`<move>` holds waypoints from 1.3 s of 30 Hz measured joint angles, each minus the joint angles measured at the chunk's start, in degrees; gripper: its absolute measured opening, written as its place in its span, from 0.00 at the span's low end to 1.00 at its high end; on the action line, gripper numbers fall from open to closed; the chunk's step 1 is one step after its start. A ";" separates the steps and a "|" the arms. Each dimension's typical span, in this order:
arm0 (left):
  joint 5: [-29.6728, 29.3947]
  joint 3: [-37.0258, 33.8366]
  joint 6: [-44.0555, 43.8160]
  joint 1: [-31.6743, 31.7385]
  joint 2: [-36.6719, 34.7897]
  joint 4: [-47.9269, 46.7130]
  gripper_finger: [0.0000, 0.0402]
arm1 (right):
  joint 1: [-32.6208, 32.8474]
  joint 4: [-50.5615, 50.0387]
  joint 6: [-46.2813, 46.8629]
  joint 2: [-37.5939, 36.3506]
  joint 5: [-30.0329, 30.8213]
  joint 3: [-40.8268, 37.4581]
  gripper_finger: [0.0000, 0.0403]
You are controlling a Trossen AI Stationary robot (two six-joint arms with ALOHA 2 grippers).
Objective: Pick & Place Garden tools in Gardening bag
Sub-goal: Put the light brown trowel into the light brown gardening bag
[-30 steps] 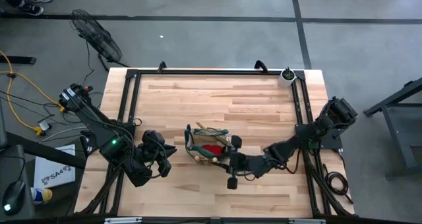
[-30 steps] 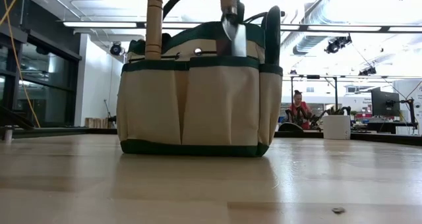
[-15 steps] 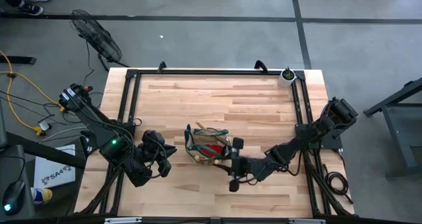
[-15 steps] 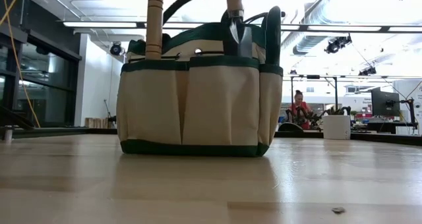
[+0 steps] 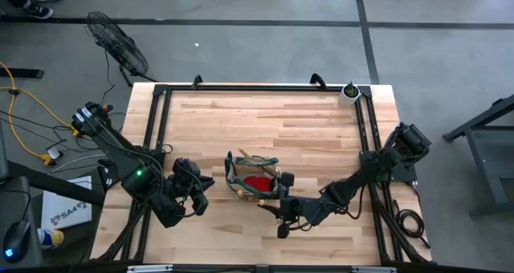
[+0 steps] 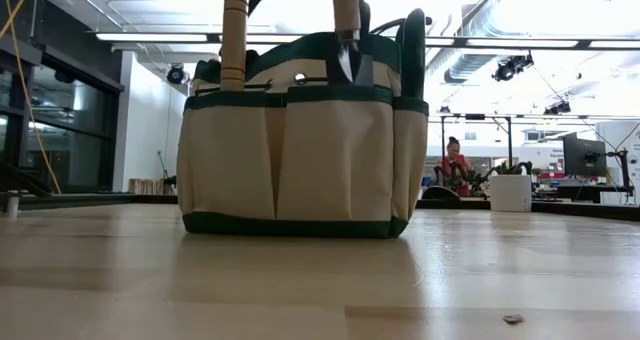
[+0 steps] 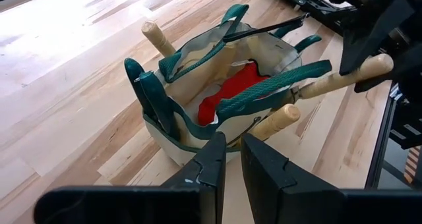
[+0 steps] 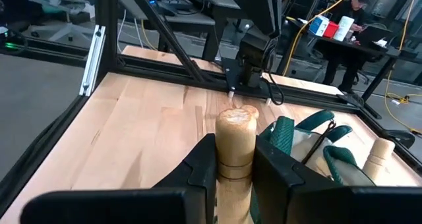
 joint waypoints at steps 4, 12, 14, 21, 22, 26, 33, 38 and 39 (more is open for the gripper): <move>0.04 0.00 -0.11 0.00 0.00 -0.28 0.11 | -0.11 0.15 -0.17 0.59 -0.28 0.00 0.15; 0.04 0.00 -0.13 0.00 0.00 -0.70 0.11 | -1.14 0.24 -1.23 1.07 -1.89 0.00 0.15; 0.04 0.00 -0.13 0.00 0.00 -0.70 0.11 | -1.55 -0.05 -1.10 1.77 -2.02 0.00 0.15; 0.14 0.00 -0.13 0.00 0.00 -0.78 0.11 | -2.81 -1.60 2.62 2.58 -1.67 0.00 0.18; 0.12 0.00 -0.15 0.00 0.00 -0.78 0.11 | -2.94 -1.94 2.96 2.58 -1.69 0.00 0.19; 0.17 0.00 -0.13 0.00 0.00 -0.78 0.11 | -3.17 -1.86 3.66 2.53 -1.53 0.00 0.21; 0.19 0.00 -0.15 0.00 0.00 -0.76 0.11 | -3.11 -1.73 6.83 2.51 3.76 0.00 0.22; 0.52 0.00 -0.15 0.00 0.00 -0.76 0.11 | -3.13 -1.75 9.52 2.51 2.41 0.00 0.22; 0.75 0.00 -0.15 0.00 0.00 -0.76 0.11 | -3.13 -1.75 10.05 2.51 2.31 0.00 0.22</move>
